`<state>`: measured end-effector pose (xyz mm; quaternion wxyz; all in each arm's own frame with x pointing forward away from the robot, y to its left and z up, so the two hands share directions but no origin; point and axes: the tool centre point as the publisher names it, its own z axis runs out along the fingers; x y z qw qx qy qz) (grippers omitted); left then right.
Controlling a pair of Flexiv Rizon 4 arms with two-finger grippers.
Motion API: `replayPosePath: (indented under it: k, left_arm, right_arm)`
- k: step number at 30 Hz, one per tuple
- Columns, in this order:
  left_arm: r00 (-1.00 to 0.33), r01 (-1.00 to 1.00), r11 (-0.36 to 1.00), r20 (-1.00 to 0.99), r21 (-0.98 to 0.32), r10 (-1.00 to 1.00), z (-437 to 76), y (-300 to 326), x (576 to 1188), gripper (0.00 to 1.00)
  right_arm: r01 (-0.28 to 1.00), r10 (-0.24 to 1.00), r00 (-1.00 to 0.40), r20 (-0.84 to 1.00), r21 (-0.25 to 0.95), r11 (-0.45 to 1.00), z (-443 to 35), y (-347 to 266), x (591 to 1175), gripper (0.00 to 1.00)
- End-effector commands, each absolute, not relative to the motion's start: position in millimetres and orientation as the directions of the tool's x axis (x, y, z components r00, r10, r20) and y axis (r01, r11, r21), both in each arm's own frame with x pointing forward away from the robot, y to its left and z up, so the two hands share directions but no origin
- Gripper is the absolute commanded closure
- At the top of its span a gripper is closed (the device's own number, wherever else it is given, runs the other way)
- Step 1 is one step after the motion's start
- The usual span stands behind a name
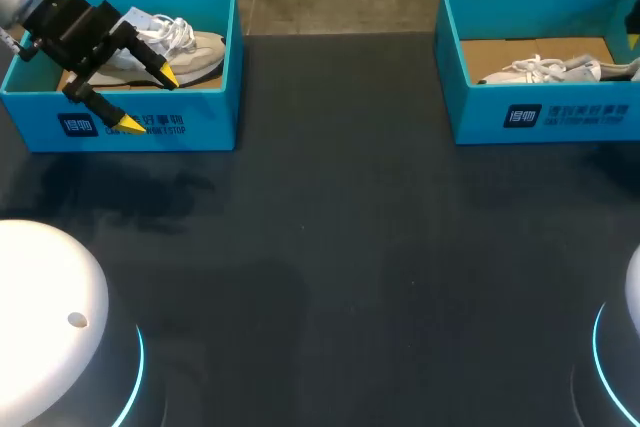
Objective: Take the shoe out of the shoebox, open the shoe tongue, remove and reinsert the insole, then place the shoe into the shoebox
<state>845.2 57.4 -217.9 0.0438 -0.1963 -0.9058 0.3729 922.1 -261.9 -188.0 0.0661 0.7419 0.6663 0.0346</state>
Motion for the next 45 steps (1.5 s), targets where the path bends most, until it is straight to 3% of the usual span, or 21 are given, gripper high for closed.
replayPosePath:
  k: [1,15,29,36,38,45]
  left_arm:
    - [-0.918,0.323,0.646,-0.065,-0.691,0.390,-218,58,846,0.00]
    - [-0.912,0.338,0.679,-0.047,-0.652,0.409,-219,80,873,0.00]
    - [-0.858,0.462,0.745,-0.030,-0.481,0.512,-211,152,946,0.00]
    - [-0.727,0.656,0.663,-0.063,-0.362,0.684,-213,184,982,0.00]
    - [-0.690,0.706,0.653,-0.060,-0.273,0.721,-217,192,993,0.00]
    - [-0.564,0.819,0.543,-0.089,-0.183,0.821,-225,211,1034,0.00]
  right_arm:
    - [0.968,0.996,0.091,-0.024,0.236,-0.083,-186,-260,913,0.00]
    - [0.968,0.996,0.091,-0.024,0.236,-0.083,-186,-260,913,0.00]
    - [0.968,0.996,0.091,-0.024,0.236,-0.083,-186,-260,913,0.00]
    - [0.968,0.996,0.091,-0.024,0.236,-0.083,-186,-260,913,0.00]
    - [0.968,0.996,0.091,-0.024,0.236,-0.083,-186,-260,913,0.00]
    - [0.968,0.996,0.091,-0.024,0.236,-0.083,-186,-260,913,0.00]
